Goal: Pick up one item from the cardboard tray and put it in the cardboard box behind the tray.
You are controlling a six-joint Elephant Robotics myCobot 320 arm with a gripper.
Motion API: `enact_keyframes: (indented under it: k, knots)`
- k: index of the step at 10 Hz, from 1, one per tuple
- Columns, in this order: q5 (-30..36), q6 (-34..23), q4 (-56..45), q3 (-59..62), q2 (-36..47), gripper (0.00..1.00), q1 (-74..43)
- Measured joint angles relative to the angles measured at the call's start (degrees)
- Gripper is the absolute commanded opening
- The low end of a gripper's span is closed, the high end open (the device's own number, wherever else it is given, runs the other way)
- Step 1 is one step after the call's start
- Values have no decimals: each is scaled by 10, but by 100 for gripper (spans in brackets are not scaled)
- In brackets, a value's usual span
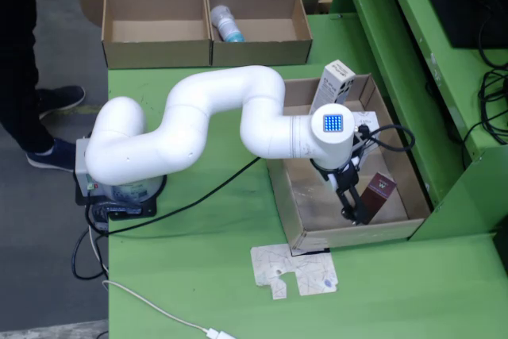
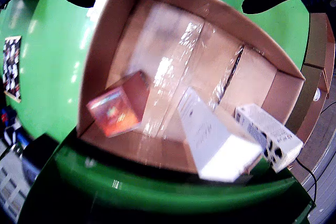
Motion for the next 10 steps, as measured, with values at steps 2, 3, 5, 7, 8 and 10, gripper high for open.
enact_keyframes:
  k: [2,3,5,7,8,10]
  knots:
    - [2,-4,26,57,-14,100,-3]
    - [3,-5,48,72,-25,100,-4]
    - [3,-6,65,74,-26,100,-5]
    - [3,-11,87,74,-32,100,-7]
    - [3,-11,88,74,-32,100,-7]
    - [0,-11,113,74,-45,100,-6]
